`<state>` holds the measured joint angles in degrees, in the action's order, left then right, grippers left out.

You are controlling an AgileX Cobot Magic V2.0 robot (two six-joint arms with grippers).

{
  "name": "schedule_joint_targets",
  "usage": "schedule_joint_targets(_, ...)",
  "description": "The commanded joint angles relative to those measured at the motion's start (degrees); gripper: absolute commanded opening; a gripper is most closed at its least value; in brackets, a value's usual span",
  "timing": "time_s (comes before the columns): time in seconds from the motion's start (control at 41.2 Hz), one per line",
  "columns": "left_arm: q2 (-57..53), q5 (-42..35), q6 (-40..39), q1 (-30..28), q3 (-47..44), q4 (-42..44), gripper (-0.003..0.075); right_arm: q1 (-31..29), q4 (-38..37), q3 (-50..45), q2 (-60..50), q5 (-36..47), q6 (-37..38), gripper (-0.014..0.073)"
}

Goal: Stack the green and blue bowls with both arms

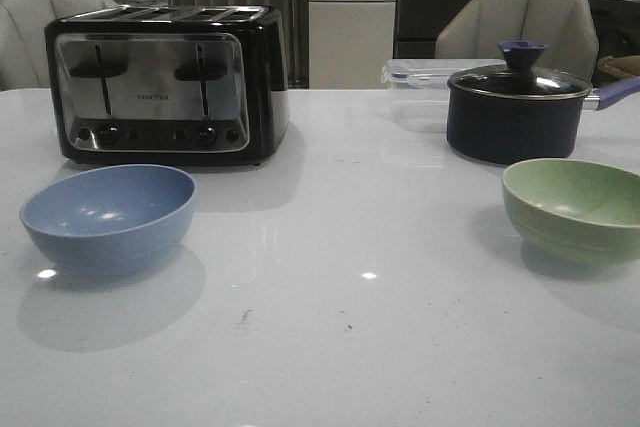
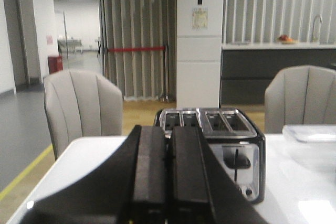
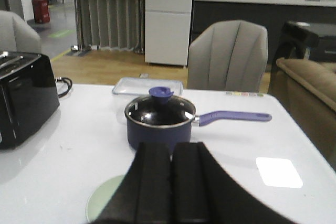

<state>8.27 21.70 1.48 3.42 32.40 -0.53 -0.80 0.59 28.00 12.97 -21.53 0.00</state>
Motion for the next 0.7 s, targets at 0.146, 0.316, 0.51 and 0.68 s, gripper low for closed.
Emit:
schedule_joint_targets(0.146,8.42,7.24,-0.19,0.08,6.32,-0.07,0.0093,-0.18,-0.26,7.77,10.92,-6.81,0.0,0.0057)
schedule_joint_targets(0.316,11.07,9.85,-0.19,0.08,4.59,-0.07,0.0093,-0.18,-0.26,7.59,15.55,-9.0,0.0,0.0057)
schedule_joint_targets(0.51,11.68,9.81,-0.19,0.08,1.74,-0.07,0.0093,-0.18,-0.26,7.52,18.62,-9.06,0.0,0.0058)
schedule_joint_targets(0.68,11.68,9.92,-0.19,0.08,-0.1,-0.28,0.0093,-0.18,-0.26,7.52,19.44,-9.41,0.0,0.0058)
